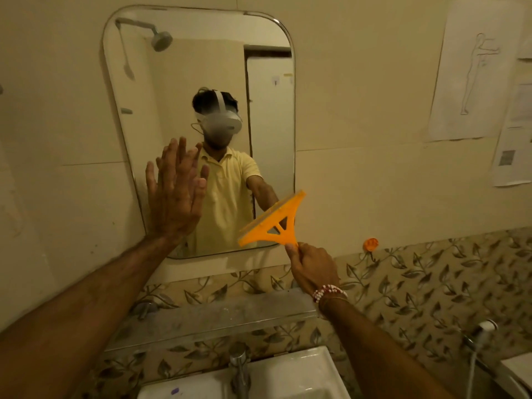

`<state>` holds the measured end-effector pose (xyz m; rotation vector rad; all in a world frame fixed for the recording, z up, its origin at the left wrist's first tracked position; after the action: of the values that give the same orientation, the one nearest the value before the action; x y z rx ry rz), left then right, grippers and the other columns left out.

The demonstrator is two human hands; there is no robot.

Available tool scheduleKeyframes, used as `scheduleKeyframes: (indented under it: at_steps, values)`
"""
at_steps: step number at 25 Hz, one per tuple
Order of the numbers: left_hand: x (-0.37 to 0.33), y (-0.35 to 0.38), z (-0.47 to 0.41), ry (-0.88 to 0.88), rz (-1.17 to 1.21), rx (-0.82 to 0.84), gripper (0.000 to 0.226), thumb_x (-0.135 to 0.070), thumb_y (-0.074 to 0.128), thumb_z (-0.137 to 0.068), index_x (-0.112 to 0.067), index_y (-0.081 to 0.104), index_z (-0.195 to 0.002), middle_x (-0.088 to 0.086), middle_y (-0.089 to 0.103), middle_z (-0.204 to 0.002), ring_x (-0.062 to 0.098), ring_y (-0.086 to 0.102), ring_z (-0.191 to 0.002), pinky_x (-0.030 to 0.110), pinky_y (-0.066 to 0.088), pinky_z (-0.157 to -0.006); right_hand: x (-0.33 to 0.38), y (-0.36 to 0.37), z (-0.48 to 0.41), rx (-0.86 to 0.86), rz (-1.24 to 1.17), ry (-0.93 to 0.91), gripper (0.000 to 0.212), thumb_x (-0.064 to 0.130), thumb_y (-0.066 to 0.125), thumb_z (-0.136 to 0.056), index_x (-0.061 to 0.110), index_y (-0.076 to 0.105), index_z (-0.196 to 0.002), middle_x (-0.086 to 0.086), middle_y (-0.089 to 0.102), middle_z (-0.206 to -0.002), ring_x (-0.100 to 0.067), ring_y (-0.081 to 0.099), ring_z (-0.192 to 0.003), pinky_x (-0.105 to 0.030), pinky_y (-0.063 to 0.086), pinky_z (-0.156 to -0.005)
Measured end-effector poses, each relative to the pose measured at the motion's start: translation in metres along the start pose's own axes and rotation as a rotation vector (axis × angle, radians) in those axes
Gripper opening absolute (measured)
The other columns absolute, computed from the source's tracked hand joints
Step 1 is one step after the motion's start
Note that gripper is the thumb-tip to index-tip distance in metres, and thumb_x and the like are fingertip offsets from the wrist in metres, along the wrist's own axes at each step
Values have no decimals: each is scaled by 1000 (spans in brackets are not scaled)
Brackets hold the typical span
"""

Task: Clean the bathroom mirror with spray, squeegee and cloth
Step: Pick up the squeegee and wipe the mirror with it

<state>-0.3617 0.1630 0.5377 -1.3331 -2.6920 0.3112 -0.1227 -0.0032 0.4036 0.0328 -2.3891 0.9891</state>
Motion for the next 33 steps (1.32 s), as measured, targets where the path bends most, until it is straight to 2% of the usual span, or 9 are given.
scheduleKeyframes:
  at_steps: [3, 7, 13, 17, 20, 23, 27, 29, 33]
  values:
    - [-9, -1, -6, 9, 40, -23, 60, -39, 36, -107, -35, 18, -165, 11, 17, -174, 19, 13, -161, 61, 10, -126, 20, -5, -12, -93, -189, 105, 48, 55, 40, -100, 22, 54, -67, 2, 56, -59, -19, 53, -57, -28, 26, -50]
    - [-18, -1, -1, 4, 34, 13, 60, -41, 36, -106, -23, 28, -163, 13, 19, -173, 23, 15, -161, 59, 10, -127, 26, 10, -7, -103, -241, 237, 51, 54, 41, -101, 26, 43, -58, 6, 50, -56, -11, 47, -53, -26, 22, -49]
    - [-8, 1, 32, -8, 0, 68, 59, -46, 33, -107, -22, 35, -161, 10, 18, -173, 27, 21, -159, 60, 10, -126, 2, 45, 39, -3, -210, 342, 49, 53, 39, -101, 20, 55, -69, -8, 63, -73, -27, 58, -71, -31, 34, -58]
    - [3, -5, 49, -13, -16, 80, 60, -49, 29, -108, -21, 36, -160, 11, 21, -172, 29, 23, -158, 60, 11, -126, -5, 53, 69, -18, -172, 327, 47, 50, 41, -102, 29, 45, -60, 8, 49, -62, -14, 49, -59, -24, 24, -49]
    - [12, -23, 49, 0, -17, 65, 58, -43, 33, -108, -18, 37, -160, 13, 25, -171, 30, 26, -158, 56, 7, -127, 19, 58, 70, -31, -135, 190, 46, 53, 36, -101, 29, 49, -63, 11, 48, -55, -15, 51, -54, -24, 26, -48]
    - [32, -47, 41, -74, -31, 21, 56, -34, 39, -106, -15, 39, -159, 16, 28, -169, 28, 26, -157, 63, 13, -125, 82, 67, 48, -11, -98, -46, 51, 56, 34, -99, 23, 61, -72, 7, 54, -56, -16, 53, -52, -29, 39, -50]
    - [64, -75, 43, -124, -99, -21, 56, -34, 42, -106, -15, 40, -158, 15, 27, -170, 28, 26, -157, 63, 16, -124, 171, 76, 15, 29, 72, -287, 49, 57, 33, -99, 21, 57, -74, -3, 60, -64, -25, 58, -57, -34, 46, -53]
    - [76, -82, 50, -145, -111, -8, 57, -35, 44, -104, -15, 40, -158, 16, 25, -170, 30, 26, -157, 64, 18, -123, 190, 80, 4, 69, 138, -347, 48, 55, 34, -101, 20, 57, -76, -6, 65, -70, -29, 62, -62, -37, 50, -57]
    - [84, -78, 61, -162, -90, 41, 59, -37, 41, -104, -16, 38, -159, 17, 22, -171, 33, 23, -158, 66, 20, -122, 184, 81, -2, 100, 223, -427, 49, 55, 34, -101, 19, 57, -77, -6, 64, -69, -29, 62, -61, -34, 42, -53]
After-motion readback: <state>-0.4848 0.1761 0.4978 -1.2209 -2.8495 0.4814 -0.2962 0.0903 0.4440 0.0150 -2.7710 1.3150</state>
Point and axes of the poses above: each hand's wrist, its own z-axis away from the middle knuckle, its own y-axis out of the palm, x = y × z, the point moved 4 cm from there along -z, towards the middle knuckle
